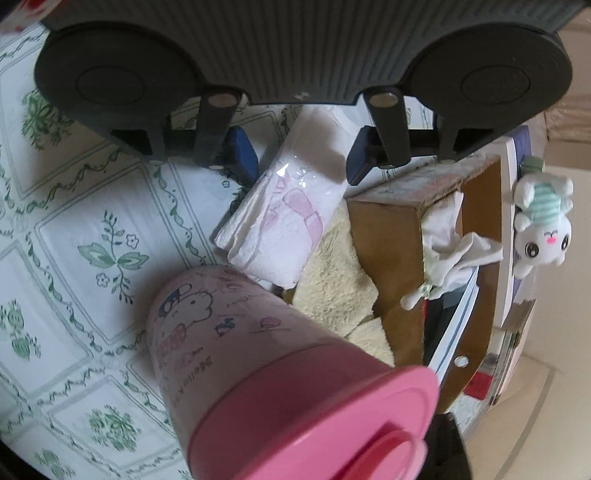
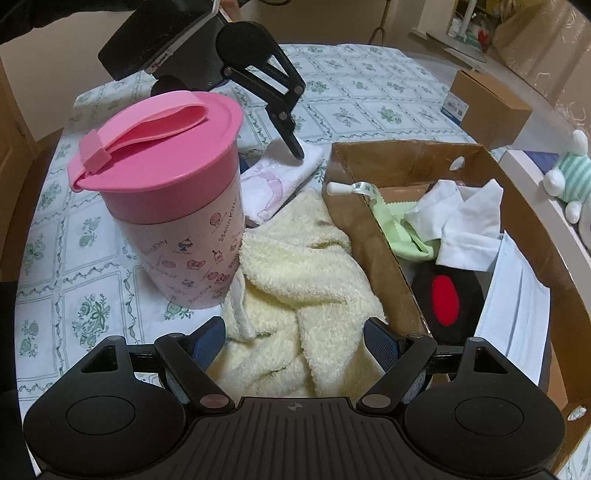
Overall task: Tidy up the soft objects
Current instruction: 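Move the left gripper to the white folded pad while the right gripper approaches the cream towel, then grasp the white folded pad with the left gripper while the right gripper grasps the cream towel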
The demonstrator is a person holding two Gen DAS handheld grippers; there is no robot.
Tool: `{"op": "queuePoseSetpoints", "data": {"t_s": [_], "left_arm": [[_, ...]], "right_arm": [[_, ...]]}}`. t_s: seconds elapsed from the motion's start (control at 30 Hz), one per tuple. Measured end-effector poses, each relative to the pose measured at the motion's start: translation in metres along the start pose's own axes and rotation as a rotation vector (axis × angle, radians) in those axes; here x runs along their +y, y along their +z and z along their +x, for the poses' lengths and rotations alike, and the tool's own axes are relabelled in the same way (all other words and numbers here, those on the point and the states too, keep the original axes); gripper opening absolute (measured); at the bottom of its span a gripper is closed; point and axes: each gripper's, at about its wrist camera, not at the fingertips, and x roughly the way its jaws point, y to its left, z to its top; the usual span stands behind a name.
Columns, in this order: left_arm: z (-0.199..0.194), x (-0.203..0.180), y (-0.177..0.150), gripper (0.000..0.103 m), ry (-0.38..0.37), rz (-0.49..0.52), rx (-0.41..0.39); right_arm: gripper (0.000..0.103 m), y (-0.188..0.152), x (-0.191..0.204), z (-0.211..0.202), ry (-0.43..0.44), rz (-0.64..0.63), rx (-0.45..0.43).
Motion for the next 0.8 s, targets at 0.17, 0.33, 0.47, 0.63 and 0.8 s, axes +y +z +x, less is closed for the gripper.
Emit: {"op": "queuePoseSetpoints", "data": {"t_s": [0.17, 0.33, 0.47, 0.63, 0.8], "left_arm": [[0.003, -0.001, 0.003, 0.023, -0.016, 0.014, 0.028], [0.002, 0.001, 0.003, 0.013, -0.017, -0.087, 0.062], [-0.014, 0.006, -0.006, 0.013, -0.047, -0.247, 0.082], [-0.040, 0.003, -0.013, 0.018, -0.098, -0.368, 0.107], [-0.044, -0.016, -0.008, 0.046, -0.074, -0.241, 0.103]], "right_arm": [[0.082, 0.001, -0.001, 0.000, -0.002, 0.008, -0.009], [0.082, -0.001, 0.001, 0.003, -0.008, 0.006, -0.004], [0.082, -0.001, 0.002, 0.004, -0.010, 0.001, 0.000], [0.082, 0.000, 0.003, 0.002, -0.016, 0.001, -0.007], [0.082, 0.000, 0.005, 0.002, -0.019, 0.003, -0.010]]}}
